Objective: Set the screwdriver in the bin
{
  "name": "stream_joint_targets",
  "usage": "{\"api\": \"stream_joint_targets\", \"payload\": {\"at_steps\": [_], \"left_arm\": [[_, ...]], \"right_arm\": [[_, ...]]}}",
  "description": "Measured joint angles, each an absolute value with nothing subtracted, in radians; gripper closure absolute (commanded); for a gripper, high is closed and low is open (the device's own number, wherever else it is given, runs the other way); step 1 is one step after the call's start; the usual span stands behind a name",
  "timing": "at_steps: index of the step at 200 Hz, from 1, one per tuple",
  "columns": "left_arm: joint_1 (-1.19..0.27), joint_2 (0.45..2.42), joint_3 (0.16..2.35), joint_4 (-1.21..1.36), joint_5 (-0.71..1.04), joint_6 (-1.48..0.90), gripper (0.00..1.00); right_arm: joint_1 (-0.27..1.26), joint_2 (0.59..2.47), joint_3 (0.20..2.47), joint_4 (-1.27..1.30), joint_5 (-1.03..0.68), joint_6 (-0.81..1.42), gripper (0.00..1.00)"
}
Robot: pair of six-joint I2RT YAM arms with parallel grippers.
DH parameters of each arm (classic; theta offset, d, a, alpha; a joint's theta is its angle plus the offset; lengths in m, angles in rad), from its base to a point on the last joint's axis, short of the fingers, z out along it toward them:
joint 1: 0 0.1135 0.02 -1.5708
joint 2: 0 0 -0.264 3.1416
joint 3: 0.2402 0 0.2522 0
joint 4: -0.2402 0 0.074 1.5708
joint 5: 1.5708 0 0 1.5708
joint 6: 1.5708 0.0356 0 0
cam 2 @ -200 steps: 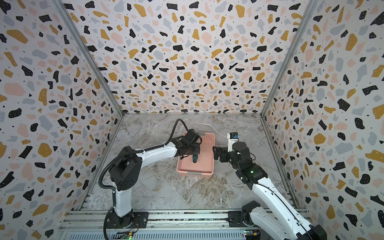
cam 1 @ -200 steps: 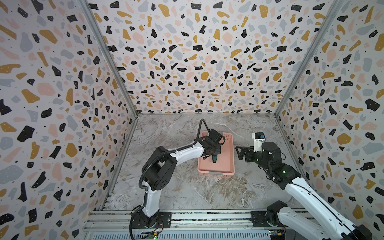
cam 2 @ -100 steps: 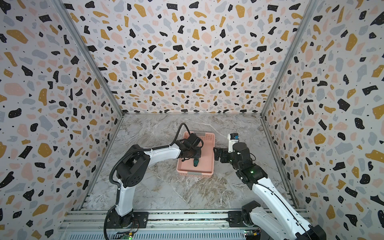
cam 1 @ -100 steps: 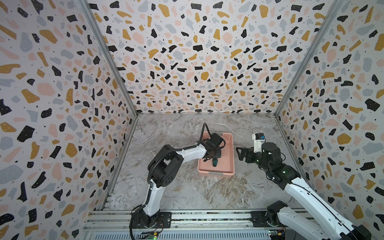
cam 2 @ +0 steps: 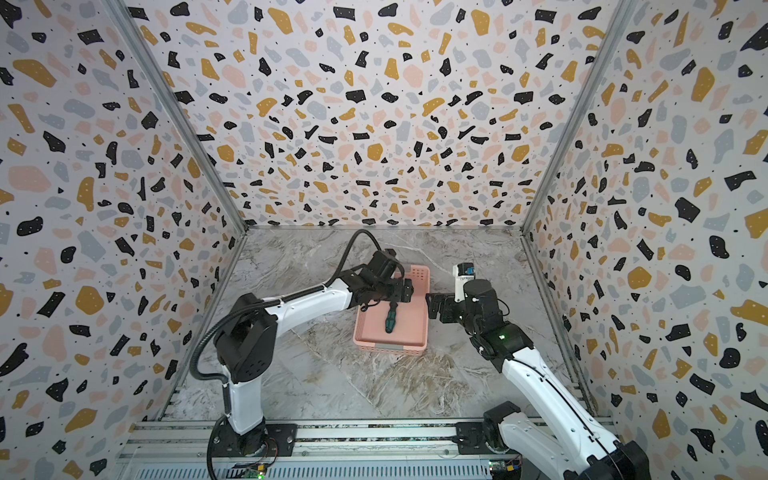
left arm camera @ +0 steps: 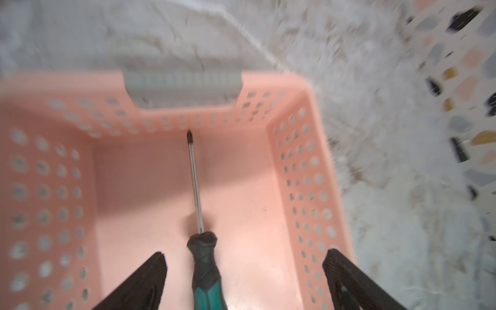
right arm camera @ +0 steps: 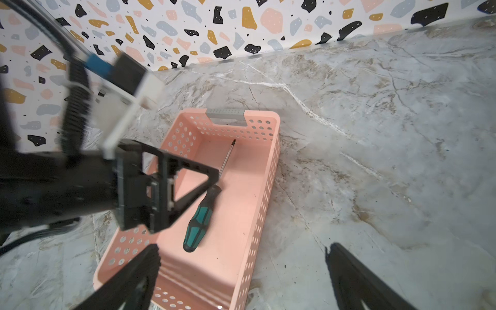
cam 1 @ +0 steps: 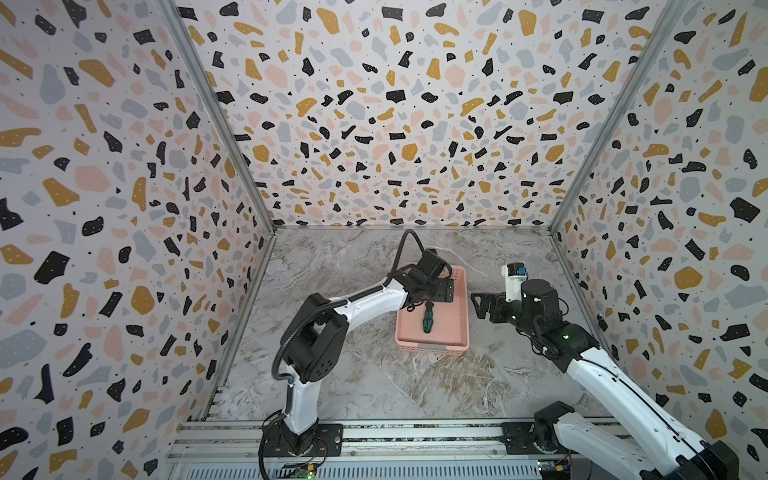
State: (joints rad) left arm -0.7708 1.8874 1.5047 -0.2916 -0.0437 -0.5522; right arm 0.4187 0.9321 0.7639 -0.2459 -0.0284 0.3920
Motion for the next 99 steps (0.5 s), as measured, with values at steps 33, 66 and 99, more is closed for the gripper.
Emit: {"api": "stream_joint_targets", "payload": {"at_steps": [33,66,99], "left_arm": [[-0.688,1.585,1.462,-0.210,-0.091,-0.458,0.00],[-0.612,1.178,1.155,0.048,-0.270,-0.330,0.00],[-0.599,0.893,0.814,0.234,-0.452,-0.166,0.00]], "right_arm": [[0.388,0.947,0.855,-0.261,-0.031,0.345,0.01],[0.356,0.947,0.875,-0.255,-0.036,0.317,0.01],[0.319,0.960,0.879,-0.251,-0.045,0.300,0.01]]}}
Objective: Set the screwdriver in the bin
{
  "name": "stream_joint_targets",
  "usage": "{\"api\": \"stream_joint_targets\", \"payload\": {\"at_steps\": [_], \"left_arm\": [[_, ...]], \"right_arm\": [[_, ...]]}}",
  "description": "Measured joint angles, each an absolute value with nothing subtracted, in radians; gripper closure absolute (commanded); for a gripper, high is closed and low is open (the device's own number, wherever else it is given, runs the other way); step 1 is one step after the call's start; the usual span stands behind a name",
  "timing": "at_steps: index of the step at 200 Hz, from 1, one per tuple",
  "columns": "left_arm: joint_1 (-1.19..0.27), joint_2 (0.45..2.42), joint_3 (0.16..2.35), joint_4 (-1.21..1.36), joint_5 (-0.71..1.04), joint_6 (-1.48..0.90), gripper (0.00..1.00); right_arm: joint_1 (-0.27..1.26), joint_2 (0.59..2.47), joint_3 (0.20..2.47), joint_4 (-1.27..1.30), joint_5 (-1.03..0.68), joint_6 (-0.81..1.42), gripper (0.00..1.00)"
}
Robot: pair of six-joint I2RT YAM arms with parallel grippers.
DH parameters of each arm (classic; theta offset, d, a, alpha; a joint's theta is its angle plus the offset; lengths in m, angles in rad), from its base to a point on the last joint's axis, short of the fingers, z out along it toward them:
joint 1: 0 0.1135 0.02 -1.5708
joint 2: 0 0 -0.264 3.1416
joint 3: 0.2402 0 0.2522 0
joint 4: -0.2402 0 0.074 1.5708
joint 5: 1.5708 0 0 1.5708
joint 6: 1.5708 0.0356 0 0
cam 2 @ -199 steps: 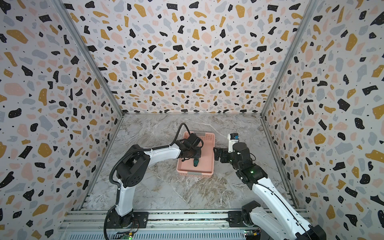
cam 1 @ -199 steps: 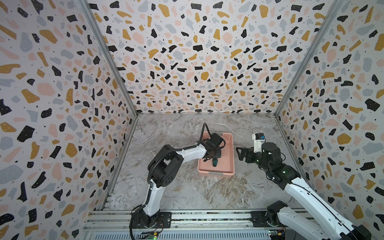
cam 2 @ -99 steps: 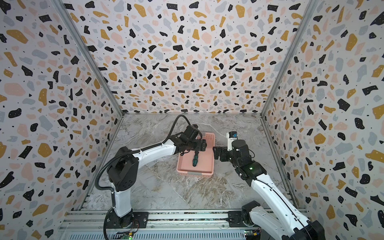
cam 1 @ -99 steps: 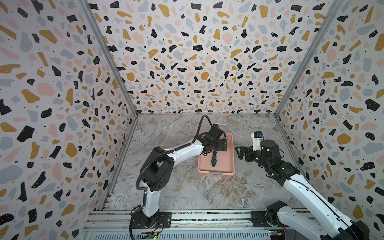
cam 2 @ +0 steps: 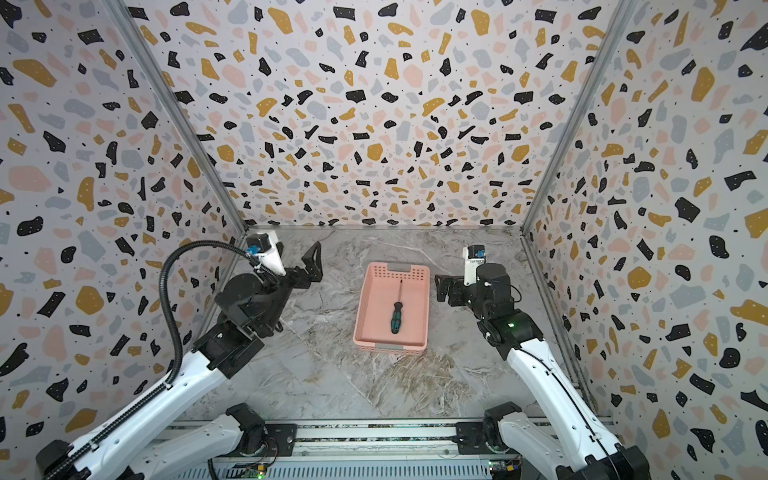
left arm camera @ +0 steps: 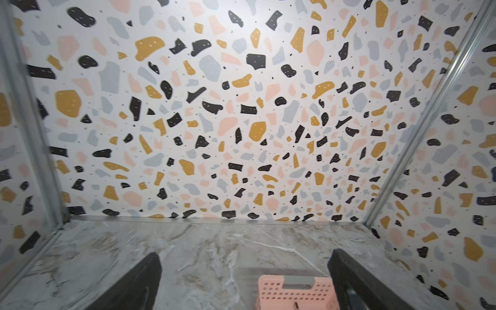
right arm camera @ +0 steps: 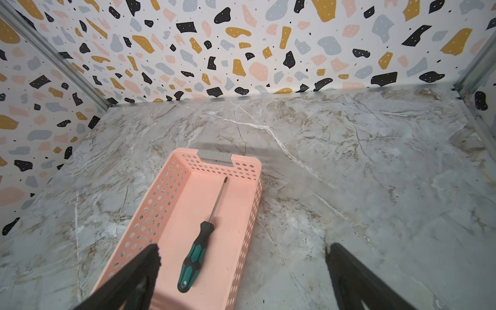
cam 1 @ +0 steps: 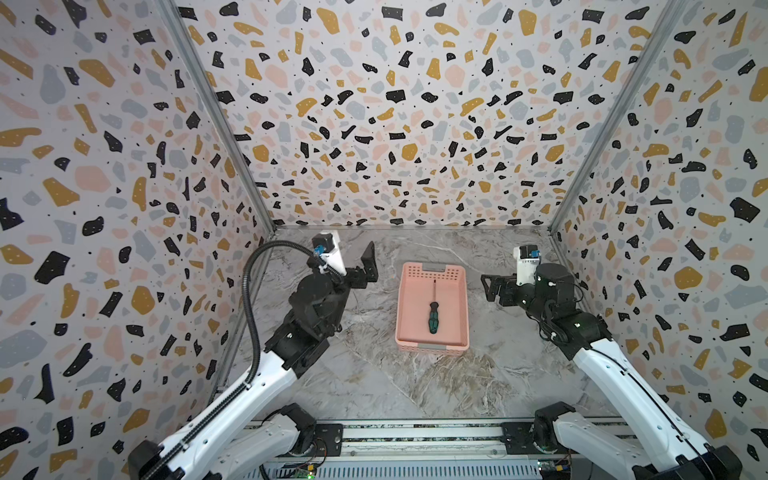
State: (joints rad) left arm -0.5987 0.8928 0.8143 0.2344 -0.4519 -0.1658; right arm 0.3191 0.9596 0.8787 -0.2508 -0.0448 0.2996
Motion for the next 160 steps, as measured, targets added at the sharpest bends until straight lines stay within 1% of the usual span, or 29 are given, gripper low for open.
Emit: {"api": "stream_joint_targets", "payload": {"at_steps": [19,41,64,82,118,141,160], "left_arm": [[-0.575,0.847,0.738,0.265,-0.548,-0.080,0.00],[-0.560,0.842,0.663,0.295,-0.718,-0.008,0.00],[-0.545,0.876,0.612,0.301,-0.850,0.019,0.00],[-0.537,0.930,0.566,0.338,-0.922,0.020,0.00],[-0.533,1.034,0.427,0.430,-0.962,0.041,0.00],[-0.526,1.043,0.345,0.511,-0.964,0.054,0.00],[-0.479,1.039,0.259,0.634,-0.950,0.060,0.00]], "right_arm": [[0.307,0.960,0.879,-0.223,-0.028,0.297,0.01],[0.291,0.960,0.883,-0.186,-0.003,0.297,0.01],[0.281,0.963,0.884,-0.157,0.044,0.294,0.01],[0.267,0.968,0.881,-0.139,0.075,0.288,0.01],[0.248,0.958,0.793,-0.062,0.121,0.245,0.01],[0.245,0.904,0.645,0.036,0.128,0.136,0.01],[0.245,0.836,0.502,0.140,0.125,0.043,0.01]]}}
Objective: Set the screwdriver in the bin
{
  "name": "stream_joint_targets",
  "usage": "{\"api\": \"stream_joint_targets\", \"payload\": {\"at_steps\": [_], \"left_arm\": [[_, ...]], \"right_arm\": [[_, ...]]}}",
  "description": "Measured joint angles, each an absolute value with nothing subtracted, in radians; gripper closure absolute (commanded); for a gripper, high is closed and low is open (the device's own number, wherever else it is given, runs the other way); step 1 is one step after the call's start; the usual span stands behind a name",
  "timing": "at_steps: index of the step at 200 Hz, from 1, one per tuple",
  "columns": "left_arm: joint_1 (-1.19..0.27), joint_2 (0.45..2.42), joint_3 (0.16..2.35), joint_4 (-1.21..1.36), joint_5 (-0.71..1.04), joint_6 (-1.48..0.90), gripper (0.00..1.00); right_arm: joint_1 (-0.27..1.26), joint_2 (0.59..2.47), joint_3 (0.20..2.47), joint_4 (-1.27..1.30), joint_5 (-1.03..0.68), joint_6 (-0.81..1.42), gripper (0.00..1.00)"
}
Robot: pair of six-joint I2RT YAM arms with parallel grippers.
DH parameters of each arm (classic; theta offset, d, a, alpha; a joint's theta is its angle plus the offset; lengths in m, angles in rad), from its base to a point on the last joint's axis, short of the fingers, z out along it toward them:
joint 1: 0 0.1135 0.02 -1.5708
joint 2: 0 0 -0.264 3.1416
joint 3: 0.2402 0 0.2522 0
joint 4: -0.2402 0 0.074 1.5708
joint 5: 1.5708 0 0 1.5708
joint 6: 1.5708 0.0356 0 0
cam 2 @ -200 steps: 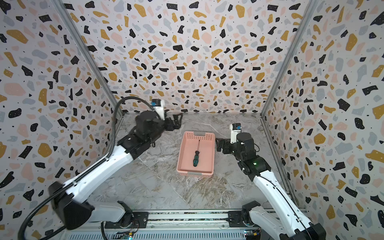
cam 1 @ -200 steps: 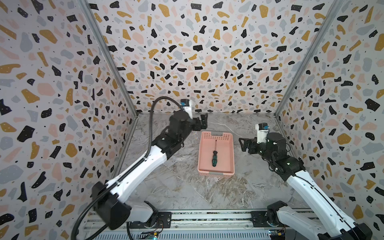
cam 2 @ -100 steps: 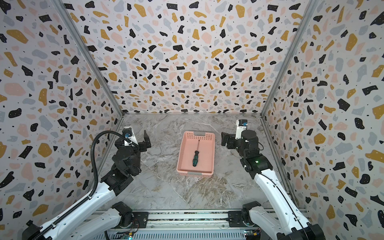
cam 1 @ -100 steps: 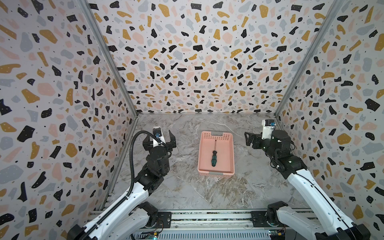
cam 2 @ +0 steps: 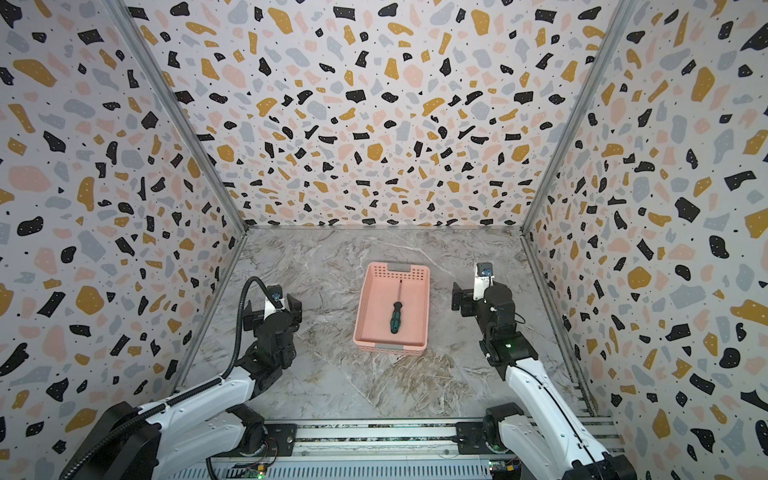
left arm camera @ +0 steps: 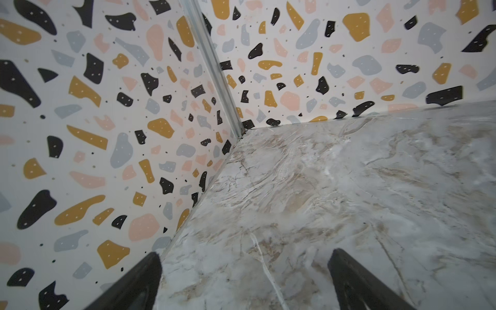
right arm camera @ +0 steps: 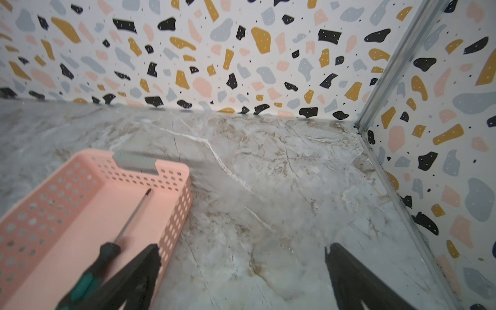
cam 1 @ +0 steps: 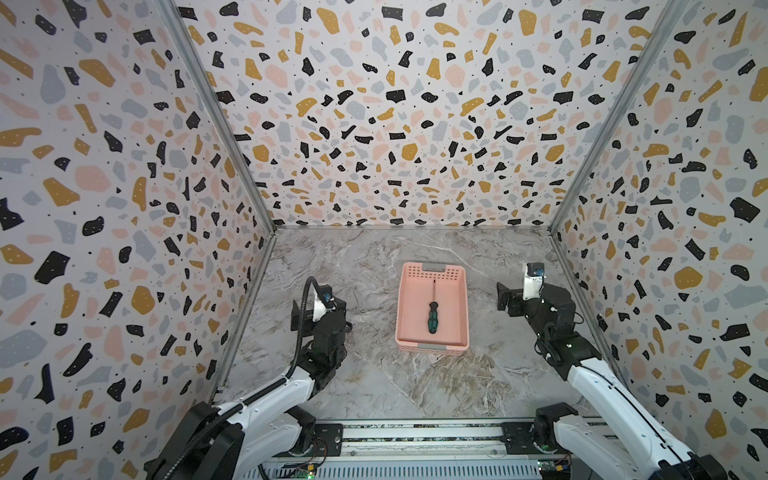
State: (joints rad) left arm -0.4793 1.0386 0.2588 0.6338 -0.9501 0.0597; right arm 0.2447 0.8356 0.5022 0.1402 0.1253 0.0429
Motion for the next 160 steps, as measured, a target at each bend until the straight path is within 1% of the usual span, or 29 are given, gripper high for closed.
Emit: {"api": "stream_joint_targets", "payload": {"at_steps": [13,32,51,80,111,160], "left_arm": [[-0.435,1.040,0.219,0.681,-0.932,0.059,0.01],[-0.394,1.057,0.192,0.754,-0.905,0.051,0.00],[-0.384,1.113,0.188,0.838,-0.881,0.048,0.00],[-0.380,1.258,0.193,0.943,-0.859,0.067,0.00],[-0.360,1.380,0.224,0.995,-0.825,0.086,0.00],[-0.293,1.367,0.212,1.057,-0.733,0.074,0.01]], "right_arm": [[0.245,0.788,0.392,0.252,0.139,0.008,0.01],[0.243,0.731,0.181,0.512,0.172,-0.022,0.01],[0.216,0.763,0.008,0.748,0.186,-0.048,0.01],[0.170,0.926,0.007,0.910,0.199,-0.051,0.01],[0.163,1.071,0.006,1.095,0.189,-0.059,0.01],[0.163,1.191,0.007,1.237,0.151,-0.067,0.01]]}}
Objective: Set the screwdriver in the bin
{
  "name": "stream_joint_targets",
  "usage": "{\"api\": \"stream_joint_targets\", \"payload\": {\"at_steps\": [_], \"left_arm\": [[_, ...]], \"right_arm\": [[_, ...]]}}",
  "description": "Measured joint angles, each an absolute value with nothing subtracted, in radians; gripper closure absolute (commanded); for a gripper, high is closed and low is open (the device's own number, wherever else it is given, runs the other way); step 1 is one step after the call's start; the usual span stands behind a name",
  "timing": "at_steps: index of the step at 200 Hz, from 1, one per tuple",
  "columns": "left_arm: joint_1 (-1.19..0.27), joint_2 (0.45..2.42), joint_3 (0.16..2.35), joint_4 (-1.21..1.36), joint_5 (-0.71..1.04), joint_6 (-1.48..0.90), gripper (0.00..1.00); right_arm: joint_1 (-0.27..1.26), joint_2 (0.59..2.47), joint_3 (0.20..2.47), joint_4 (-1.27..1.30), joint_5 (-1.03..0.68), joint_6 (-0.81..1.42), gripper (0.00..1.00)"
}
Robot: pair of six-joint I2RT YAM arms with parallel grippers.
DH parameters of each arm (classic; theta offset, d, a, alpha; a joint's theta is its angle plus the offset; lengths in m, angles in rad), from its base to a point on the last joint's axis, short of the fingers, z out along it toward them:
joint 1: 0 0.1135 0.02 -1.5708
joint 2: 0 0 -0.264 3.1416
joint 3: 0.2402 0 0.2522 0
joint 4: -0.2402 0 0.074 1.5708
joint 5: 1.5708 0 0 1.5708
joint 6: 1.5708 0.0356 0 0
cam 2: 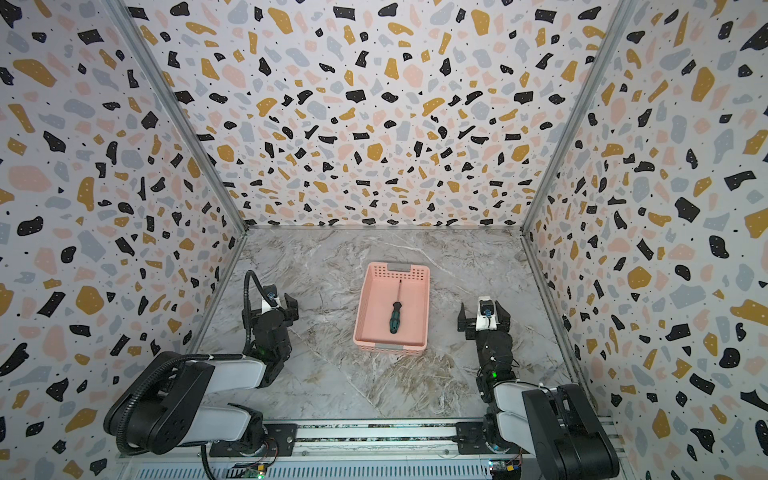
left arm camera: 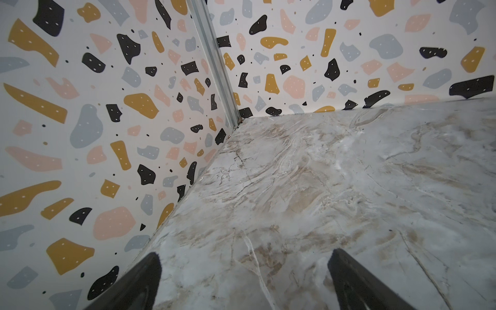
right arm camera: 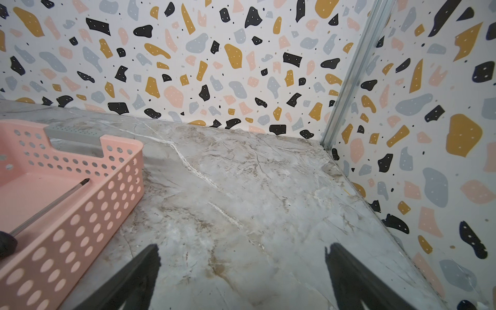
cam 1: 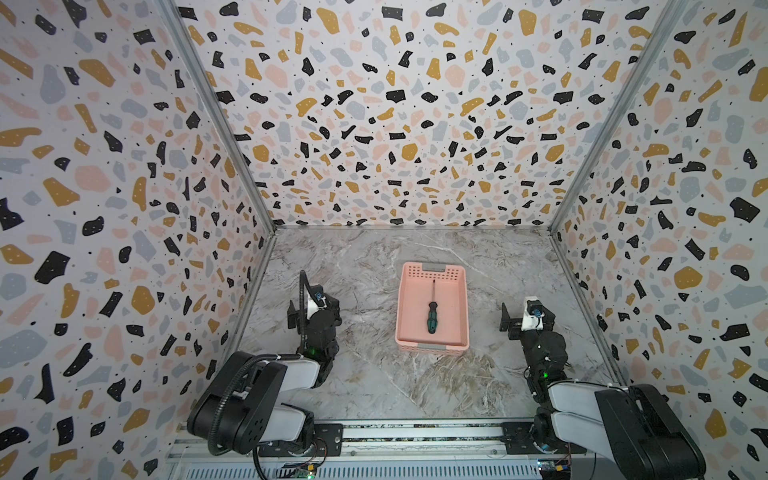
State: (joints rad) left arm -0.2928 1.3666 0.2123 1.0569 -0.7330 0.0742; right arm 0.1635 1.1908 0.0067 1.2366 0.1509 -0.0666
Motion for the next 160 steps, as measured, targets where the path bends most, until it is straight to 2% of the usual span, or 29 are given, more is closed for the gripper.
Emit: {"api": "stream_joint_targets", "payload": {"at_steps": [87,160], "left_arm": [[-0.151,1.403,0.155,1.162,-0.486,0.011,0.00],[-0.138,1.403,0.155,1.165,-0.424,-0.004,0.01]], "right_arm": [[0.163,1.494,0.050,1.457,0.129,-0.077,0.01],[0.118,1.497,0.162,1.360,0.104,-0.060,0.01]]}}
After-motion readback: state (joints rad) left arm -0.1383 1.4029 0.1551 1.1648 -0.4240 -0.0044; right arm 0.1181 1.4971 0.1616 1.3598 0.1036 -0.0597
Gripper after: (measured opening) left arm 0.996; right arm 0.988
